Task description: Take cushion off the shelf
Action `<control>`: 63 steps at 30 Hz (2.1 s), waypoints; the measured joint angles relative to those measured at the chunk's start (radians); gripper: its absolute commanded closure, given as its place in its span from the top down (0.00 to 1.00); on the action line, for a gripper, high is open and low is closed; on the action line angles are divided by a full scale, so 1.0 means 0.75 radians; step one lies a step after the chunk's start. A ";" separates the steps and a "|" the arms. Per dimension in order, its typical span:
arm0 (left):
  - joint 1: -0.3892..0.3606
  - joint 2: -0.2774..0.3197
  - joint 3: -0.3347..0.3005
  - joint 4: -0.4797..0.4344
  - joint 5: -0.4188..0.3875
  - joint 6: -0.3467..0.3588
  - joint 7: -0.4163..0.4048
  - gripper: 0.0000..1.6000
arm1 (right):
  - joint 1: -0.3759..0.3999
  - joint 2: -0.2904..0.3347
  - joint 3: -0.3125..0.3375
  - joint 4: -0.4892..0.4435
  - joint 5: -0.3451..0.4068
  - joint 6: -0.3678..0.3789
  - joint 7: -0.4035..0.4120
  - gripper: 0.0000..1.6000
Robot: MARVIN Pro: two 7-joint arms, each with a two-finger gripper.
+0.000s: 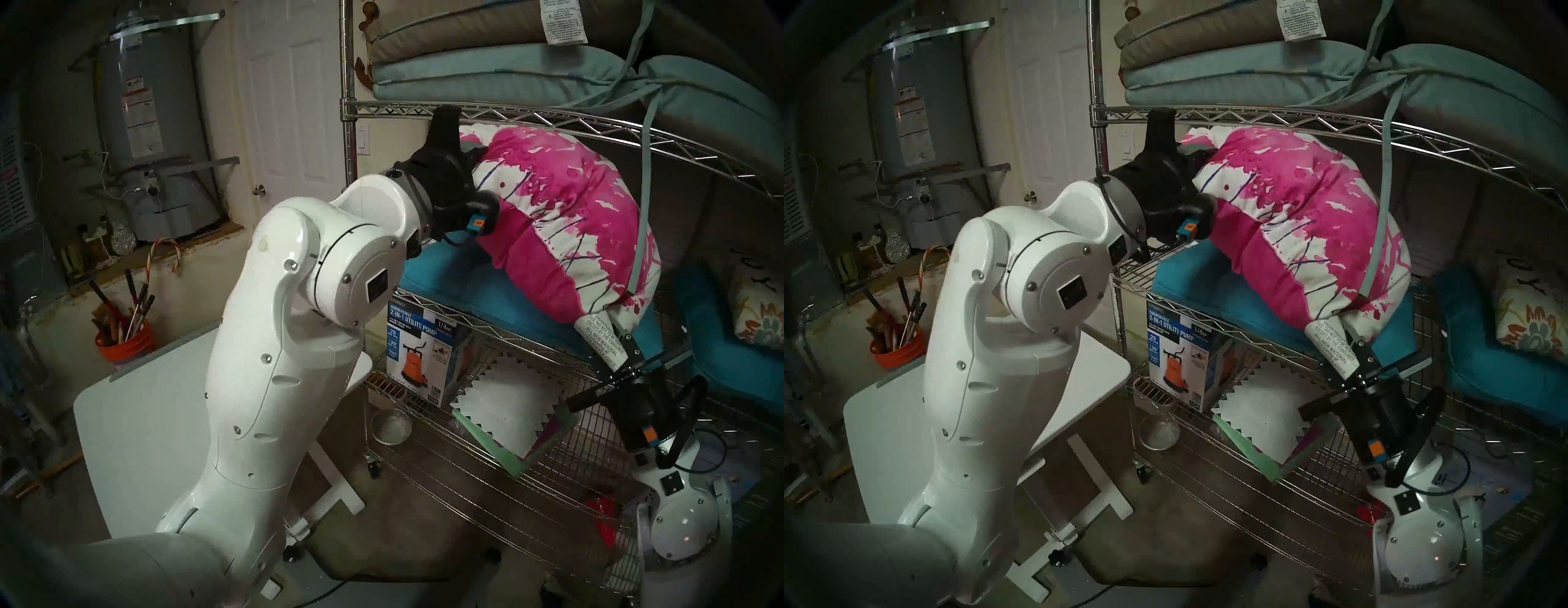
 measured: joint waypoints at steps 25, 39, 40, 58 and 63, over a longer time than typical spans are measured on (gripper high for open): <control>0.178 0.126 -0.165 -0.328 0.042 0.110 -0.117 0.00 | -0.197 0.004 -0.460 -0.005 -0.115 -0.177 -0.011 0.00; 0.248 0.171 -0.307 -0.345 0.049 0.150 -0.141 0.00 | -0.242 0.045 -0.601 -0.019 -0.237 -0.226 -0.008 0.00; 0.250 0.172 -0.311 -0.345 0.049 0.150 -0.141 0.00 | -0.242 0.046 -0.603 -0.019 -0.240 -0.227 -0.008 0.00; 0.302 0.214 -0.440 -0.345 0.041 0.157 -0.132 0.00 | -0.169 0.115 -0.691 -0.025 -0.382 -0.255 0.010 0.00; 0.300 0.222 -0.464 -0.345 0.036 0.148 -0.129 0.00 | -0.136 0.133 -0.716 -0.025 -0.413 -0.257 0.020 0.00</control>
